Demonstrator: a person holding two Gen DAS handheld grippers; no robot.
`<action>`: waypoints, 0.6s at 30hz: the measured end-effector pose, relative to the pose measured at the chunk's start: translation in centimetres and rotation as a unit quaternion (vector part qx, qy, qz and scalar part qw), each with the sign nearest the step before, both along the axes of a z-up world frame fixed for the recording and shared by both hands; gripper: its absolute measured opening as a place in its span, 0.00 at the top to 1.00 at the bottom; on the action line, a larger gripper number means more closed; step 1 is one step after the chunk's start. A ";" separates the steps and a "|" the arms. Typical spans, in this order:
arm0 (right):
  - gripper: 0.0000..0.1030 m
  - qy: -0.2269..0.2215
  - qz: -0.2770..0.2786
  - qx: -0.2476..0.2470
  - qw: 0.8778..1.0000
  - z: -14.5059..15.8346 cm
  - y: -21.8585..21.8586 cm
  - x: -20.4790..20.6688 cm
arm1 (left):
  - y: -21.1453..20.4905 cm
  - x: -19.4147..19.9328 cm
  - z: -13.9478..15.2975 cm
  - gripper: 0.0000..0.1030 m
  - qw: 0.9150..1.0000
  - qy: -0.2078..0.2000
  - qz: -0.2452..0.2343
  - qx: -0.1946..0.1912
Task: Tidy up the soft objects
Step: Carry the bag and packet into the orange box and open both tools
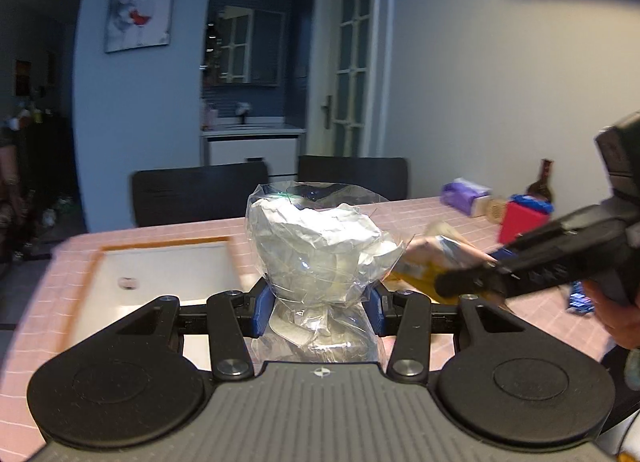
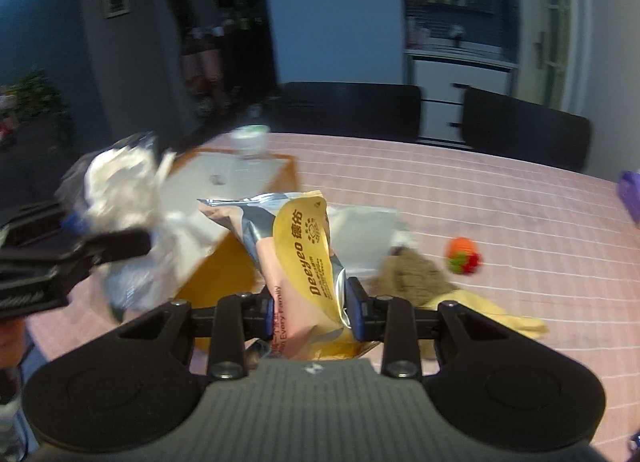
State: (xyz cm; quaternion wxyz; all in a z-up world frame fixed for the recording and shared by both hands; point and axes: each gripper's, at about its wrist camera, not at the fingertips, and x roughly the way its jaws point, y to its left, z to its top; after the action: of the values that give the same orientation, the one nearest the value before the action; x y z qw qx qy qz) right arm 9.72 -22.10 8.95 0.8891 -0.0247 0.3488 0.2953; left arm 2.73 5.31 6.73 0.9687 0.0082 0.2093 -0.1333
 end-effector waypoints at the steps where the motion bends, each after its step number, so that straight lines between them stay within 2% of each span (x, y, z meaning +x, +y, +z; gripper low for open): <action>1: 0.68 0.002 0.014 0.006 1.000 0.1 1.1 -0.4 | 0.6 0.4 0.2 0.49 1.000 0.006 0.009 0.006; 6: 0.68 0.017 0.060 0.024 0.998 0.4 7.7 -0.5 | 4.6 3.4 0.1 0.49 0.997 0.070 0.043 0.007; 9: 0.68 0.021 0.072 0.015 0.997 0.1 11.9 0.4 | 7.2 5.2 -0.5 0.49 0.991 0.109 0.073 0.014; 12: 0.68 0.018 0.086 -0.019 0.996 -0.9 15.9 1.9 | 9.4 7.3 -1.6 0.49 0.983 0.151 0.101 0.034; 16: 0.68 0.042 0.101 -0.061 0.992 -3.0 19.9 4.4 | 11.4 9.6 -3.8 0.49 0.968 0.214 0.121 0.050; 18: 0.68 0.050 0.097 -0.084 0.991 -4.2 21.3 5.4 | 11.8 10.6 -4.8 0.49 0.961 0.237 0.125 0.071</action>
State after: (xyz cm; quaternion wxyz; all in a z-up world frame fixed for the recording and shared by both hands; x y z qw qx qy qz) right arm 15.12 -0.83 4.72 0.8327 -0.1182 0.4120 0.3505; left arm 13.28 17.06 1.93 0.8974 0.0190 0.4409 0.0056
